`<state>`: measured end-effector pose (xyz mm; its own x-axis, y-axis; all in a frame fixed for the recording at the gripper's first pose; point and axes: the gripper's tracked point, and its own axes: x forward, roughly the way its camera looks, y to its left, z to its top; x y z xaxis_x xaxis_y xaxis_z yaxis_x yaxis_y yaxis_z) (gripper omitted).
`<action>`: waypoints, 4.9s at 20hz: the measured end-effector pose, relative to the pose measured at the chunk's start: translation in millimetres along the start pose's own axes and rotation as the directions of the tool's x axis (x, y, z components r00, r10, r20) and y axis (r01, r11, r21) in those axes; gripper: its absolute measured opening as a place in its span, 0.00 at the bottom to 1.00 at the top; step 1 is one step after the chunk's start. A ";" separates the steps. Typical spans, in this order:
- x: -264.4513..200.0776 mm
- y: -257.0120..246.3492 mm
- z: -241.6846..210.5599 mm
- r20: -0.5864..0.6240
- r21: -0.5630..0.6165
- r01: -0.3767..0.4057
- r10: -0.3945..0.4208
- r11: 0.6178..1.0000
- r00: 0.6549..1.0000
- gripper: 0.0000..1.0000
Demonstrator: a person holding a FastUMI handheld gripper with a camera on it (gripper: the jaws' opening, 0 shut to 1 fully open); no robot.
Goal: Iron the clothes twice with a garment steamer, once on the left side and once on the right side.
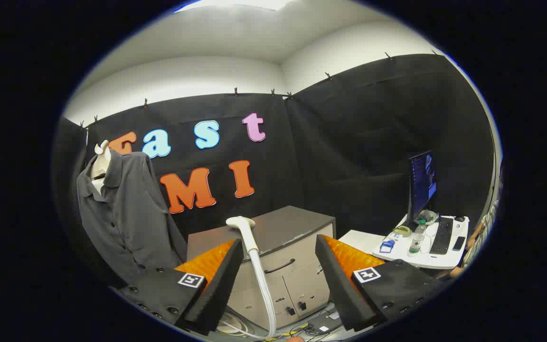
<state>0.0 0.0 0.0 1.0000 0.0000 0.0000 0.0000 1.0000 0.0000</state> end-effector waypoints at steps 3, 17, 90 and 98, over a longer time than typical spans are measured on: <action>18.8 -25.4 12.6 0.018 0.005 0.011 -0.011 1.000 1.000 0.98; 72.8 -47.1 10.0 -0.036 -0.050 -0.156 0.155 0.986 0.987 0.98; 317.6 79.3 -109.1 -0.635 0.029 -0.263 0.221 0.964 0.740 0.38; 253.5 72.1 -121.8 -0.568 0.109 -0.293 0.301 0.950 0.766 0.38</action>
<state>253.5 72.1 -121.8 0.7657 0.3012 -0.5683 -0.2925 0.9500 0.1093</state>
